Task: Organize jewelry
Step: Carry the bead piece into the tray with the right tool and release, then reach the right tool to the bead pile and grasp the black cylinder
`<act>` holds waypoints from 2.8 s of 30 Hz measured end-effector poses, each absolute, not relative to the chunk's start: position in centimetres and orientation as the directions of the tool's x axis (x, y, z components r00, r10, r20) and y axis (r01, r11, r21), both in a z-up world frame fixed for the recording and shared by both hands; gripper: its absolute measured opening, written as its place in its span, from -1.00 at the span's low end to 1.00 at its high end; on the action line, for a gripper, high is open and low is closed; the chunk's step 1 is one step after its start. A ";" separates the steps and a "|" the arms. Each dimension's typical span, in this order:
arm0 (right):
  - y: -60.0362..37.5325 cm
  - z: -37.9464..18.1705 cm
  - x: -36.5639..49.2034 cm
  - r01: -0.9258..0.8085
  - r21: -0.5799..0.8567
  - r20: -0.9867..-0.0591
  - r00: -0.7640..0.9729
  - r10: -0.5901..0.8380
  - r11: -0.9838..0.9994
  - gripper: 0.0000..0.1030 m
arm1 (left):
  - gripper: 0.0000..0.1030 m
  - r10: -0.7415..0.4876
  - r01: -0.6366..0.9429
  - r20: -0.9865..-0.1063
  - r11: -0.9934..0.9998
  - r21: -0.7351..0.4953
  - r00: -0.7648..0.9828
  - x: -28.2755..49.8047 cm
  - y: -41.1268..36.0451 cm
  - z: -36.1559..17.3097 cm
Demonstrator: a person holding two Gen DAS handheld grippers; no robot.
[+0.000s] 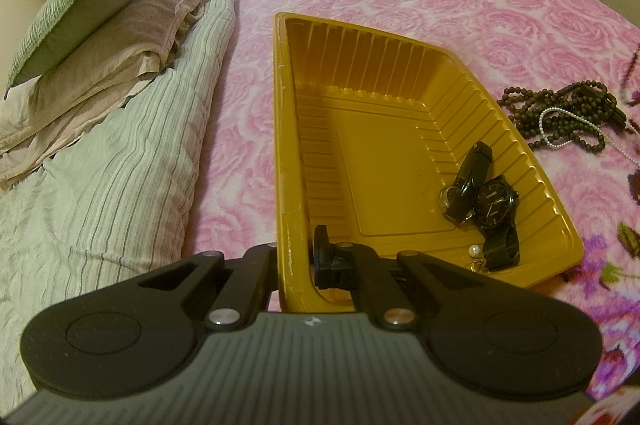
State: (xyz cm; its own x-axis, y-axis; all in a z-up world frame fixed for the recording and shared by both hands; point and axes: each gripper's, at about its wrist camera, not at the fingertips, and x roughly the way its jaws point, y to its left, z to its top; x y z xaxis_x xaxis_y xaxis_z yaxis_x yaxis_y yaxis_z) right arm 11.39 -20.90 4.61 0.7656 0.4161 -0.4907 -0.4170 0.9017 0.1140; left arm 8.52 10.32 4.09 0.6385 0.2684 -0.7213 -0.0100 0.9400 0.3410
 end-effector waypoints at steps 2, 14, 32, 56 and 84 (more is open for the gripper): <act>-19.5 5.0 11.4 -0.464 0.142 -0.487 0.736 0.470 0.874 -0.89 | -0.95 0.268 -0.010 -0.722 0.940 0.340 0.638 8.6 10.3 4.1; -9.6 4.6 11.1 -0.683 0.227 -0.528 0.513 0.677 0.694 -0.89 | -0.95 0.258 -0.008 -0.724 0.944 0.330 0.639 8.6 10.6 3.9; -8.2 2.4 10.9 -0.689 0.256 -0.560 0.466 0.685 0.678 -0.87 | -0.95 0.254 -0.008 -0.725 0.946 0.324 0.640 8.6 10.6 3.9; -24.4 -3.0 10.8 -0.294 0.227 -0.661 0.654 0.368 0.929 -0.40 | -0.95 0.263 -0.008 -0.722 0.942 0.336 0.640 8.6 10.6 4.0; -20.9 -4.4 15.2 -0.381 0.028 -0.669 0.680 0.300 0.924 -0.59 | -0.95 0.269 -0.007 -0.721 0.939 0.344 0.638 8.7 10.3 4.1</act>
